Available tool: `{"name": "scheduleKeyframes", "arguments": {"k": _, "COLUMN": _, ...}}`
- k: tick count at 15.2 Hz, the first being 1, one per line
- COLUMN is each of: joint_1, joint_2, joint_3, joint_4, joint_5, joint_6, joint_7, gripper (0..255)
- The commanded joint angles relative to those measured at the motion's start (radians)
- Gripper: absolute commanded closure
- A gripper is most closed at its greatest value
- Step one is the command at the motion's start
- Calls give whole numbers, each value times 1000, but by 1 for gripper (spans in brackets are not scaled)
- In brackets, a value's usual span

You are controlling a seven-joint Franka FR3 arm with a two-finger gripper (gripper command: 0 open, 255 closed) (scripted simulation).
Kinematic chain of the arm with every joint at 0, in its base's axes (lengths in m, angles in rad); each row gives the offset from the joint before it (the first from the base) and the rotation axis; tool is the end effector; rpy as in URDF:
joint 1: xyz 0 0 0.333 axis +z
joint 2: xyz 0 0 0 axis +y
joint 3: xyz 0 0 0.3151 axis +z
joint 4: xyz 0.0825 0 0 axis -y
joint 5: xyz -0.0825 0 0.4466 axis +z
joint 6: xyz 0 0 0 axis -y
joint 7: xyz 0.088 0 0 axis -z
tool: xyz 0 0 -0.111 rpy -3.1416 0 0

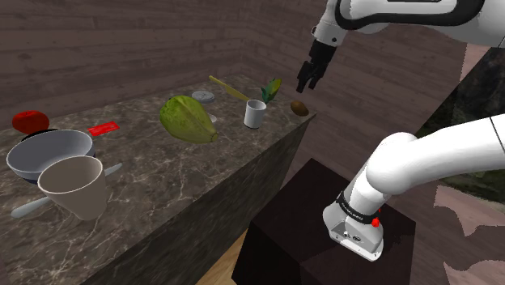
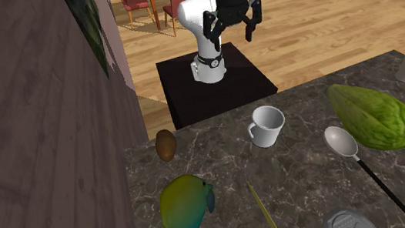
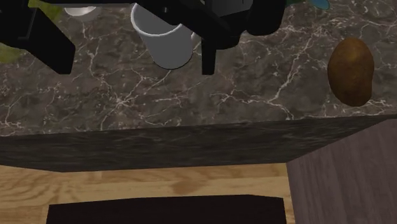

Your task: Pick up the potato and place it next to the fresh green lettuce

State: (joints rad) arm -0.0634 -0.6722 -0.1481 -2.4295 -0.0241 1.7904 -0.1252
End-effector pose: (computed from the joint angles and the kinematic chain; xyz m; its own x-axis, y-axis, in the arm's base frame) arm 0.4050 -0.0931 0.5180 0.9980 -0.0519 0.0364 -0.0495 -0.9967 -0.0643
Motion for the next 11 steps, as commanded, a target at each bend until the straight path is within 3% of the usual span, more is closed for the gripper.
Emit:
{"name": "scheduleKeyframes", "arguments": {"k": 1, "joint_1": -13, "joint_2": 44, "joint_3": -24, "joint_4": -4, "joint_5": -27, "joint_6": 49, "joint_7": -29, "gripper": 0}}
{"name": "scheduleKeyframes", "arguments": {"k": 11, "joint_1": -70, "joint_2": 299, "joint_3": -145, "joint_4": 17, "joint_5": -128, "joint_6": 299, "joint_7": -160, "gripper": 0}}
